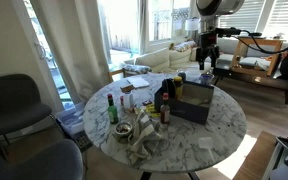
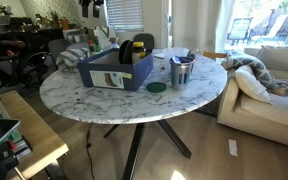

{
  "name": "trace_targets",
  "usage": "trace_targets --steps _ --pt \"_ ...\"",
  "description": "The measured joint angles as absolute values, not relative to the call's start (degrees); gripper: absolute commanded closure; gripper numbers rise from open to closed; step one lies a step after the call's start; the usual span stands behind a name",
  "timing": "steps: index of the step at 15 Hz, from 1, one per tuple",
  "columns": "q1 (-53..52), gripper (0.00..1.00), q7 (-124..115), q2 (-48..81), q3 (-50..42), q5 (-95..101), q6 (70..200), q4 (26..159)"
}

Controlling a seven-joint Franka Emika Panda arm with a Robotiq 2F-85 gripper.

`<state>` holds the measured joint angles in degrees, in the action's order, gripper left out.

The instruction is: Remove the glasses from the clear cup and put them in the spectacle case

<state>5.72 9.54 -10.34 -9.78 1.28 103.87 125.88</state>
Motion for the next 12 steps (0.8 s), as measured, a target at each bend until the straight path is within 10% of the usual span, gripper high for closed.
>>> trace_targets --steps 12 --pt "13.1 0.00 -6.5 -9.1 -12.8 2.8 113.3 128.7"
